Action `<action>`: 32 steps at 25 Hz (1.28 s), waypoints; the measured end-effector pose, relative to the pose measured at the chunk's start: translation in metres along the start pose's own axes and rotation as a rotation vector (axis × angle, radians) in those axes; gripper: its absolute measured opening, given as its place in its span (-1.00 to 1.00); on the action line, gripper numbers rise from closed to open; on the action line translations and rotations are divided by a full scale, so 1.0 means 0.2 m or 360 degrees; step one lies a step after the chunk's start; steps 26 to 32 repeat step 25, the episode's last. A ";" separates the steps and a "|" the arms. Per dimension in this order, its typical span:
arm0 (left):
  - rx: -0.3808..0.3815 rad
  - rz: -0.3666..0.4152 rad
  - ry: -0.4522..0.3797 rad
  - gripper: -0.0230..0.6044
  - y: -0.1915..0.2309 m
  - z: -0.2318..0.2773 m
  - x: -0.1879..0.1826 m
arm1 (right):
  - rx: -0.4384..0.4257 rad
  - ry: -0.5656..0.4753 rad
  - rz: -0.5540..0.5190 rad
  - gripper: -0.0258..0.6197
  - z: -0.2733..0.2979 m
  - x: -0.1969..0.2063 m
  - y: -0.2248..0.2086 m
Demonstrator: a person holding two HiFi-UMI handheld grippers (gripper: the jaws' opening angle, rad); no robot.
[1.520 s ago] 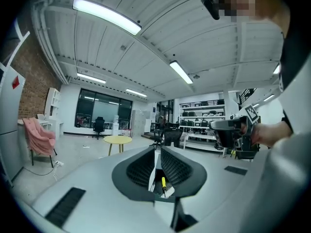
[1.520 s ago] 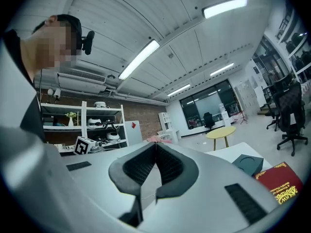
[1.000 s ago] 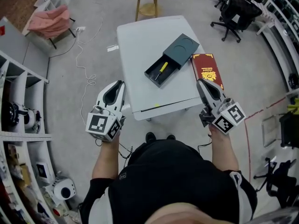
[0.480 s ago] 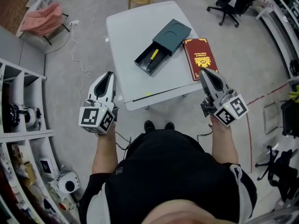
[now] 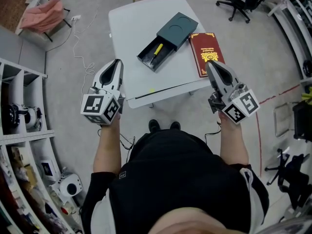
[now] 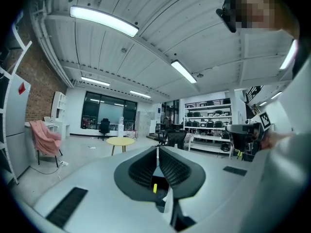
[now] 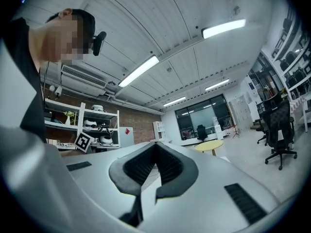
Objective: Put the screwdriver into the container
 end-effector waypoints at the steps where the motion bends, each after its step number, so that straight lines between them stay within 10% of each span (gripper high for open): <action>1: -0.0004 0.0006 0.0001 -0.84 0.00 0.00 -0.01 | -0.0002 0.0001 -0.0002 -0.83 0.00 0.00 0.00; 32: -0.0001 0.0015 0.0021 -0.84 0.03 -0.10 0.01 | -0.0014 0.0022 -0.0010 -0.83 0.04 0.01 0.11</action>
Point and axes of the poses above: the fingertips, and each gripper's own axes: z forward along the fingers, y to its left, x out of its underside, the point moved 2 cm from there along -z, backward along the fingers, and after that the axes turned 11 degrees about x, right-handed, at the moved point
